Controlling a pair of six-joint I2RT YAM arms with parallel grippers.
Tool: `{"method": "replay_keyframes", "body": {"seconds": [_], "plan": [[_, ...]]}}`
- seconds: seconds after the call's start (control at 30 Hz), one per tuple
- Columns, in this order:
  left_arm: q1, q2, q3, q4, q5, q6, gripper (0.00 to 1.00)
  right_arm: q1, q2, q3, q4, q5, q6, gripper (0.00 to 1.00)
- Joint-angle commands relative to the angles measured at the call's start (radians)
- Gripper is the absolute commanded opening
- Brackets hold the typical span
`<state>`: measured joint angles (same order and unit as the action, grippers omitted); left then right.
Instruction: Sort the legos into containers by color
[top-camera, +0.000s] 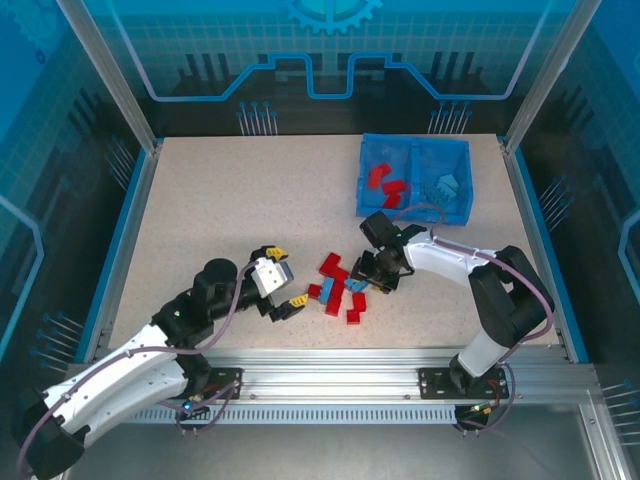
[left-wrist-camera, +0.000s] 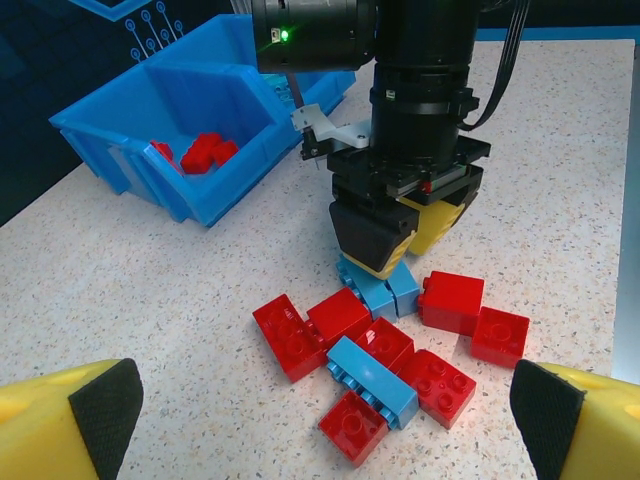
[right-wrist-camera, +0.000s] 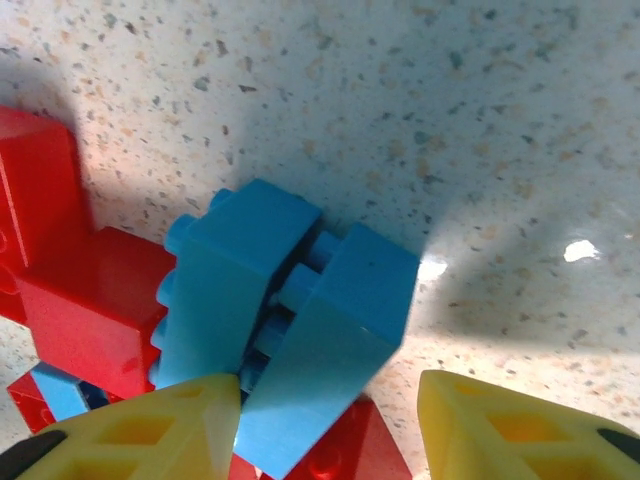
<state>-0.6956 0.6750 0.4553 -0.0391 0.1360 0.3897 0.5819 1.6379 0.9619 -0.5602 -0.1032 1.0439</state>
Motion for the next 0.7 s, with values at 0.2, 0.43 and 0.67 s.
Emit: {"method": "replay_keyframes", "body": {"seconds": [0.2, 0.43, 0.67], "plan": [[0.006, 0.003, -0.015, 0.028, 0.003, -0.026, 0.99, 0.006, 0.028, -0.044, -0.071, 0.087, 0.004, 0.46], [0.006, 0.006, -0.015, 0.033, 0.007, -0.029, 0.99, -0.024, -0.059, -0.110, -0.110, 0.141, 0.013, 0.43], [0.006, 0.029, -0.010, 0.050, 0.013, -0.034, 0.99, -0.045, -0.057, -0.096, -0.087, 0.131, -0.044, 0.49]]}}
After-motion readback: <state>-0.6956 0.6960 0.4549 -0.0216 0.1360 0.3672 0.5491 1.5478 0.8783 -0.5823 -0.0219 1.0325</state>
